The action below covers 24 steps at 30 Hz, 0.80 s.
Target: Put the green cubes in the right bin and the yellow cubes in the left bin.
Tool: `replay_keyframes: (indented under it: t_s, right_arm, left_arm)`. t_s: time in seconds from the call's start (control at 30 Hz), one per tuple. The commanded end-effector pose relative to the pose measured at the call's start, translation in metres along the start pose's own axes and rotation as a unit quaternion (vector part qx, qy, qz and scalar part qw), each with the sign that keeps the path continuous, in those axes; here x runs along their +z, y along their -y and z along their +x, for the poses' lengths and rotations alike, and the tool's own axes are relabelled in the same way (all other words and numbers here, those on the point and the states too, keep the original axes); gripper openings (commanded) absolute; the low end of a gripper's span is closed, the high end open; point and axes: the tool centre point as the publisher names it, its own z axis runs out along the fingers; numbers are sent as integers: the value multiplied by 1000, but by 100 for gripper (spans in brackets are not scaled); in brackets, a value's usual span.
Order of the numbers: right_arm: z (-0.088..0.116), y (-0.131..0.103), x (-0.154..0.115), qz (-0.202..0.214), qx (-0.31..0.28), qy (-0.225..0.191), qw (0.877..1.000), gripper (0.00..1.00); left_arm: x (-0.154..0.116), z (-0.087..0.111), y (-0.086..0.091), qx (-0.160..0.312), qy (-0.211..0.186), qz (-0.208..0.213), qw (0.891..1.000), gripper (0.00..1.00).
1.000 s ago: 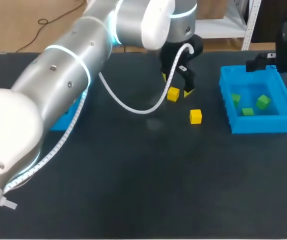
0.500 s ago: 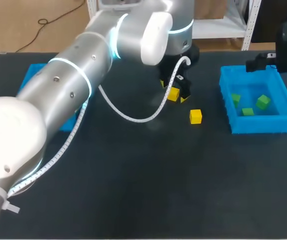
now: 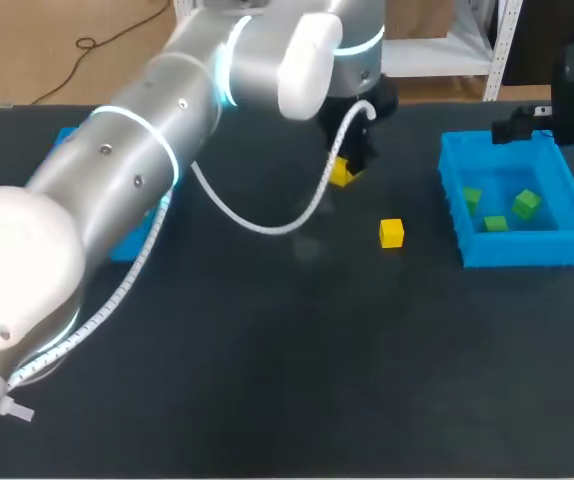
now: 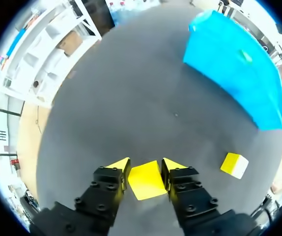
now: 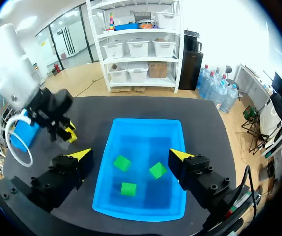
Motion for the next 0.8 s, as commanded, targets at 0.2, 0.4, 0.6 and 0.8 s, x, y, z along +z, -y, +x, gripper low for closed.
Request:
replay_keyframes:
  t_s: [0.2, 0.4, 0.6, 0.8]
  right_arm:
    - [1, 0, 1, 1, 0, 3, 1000, 100]
    - [1, 0, 1, 1, 0, 3, 1000, 100]
    - [1, 0, 1, 1, 0, 3, 1000, 100]
    - [1, 0, 1, 1, 0, 3, 1000, 100]
  left_arm:
    - [-79, -5, -52, -28, -94, -18, 995, 0]
    - [-103, 25, -80, -63, -85, -41, 994, 0]
    - [-112, 99, -127, -152, -95, -56, 982, 0]
    - [-121, 187, -161, -260, -95, -60, 959, 0]
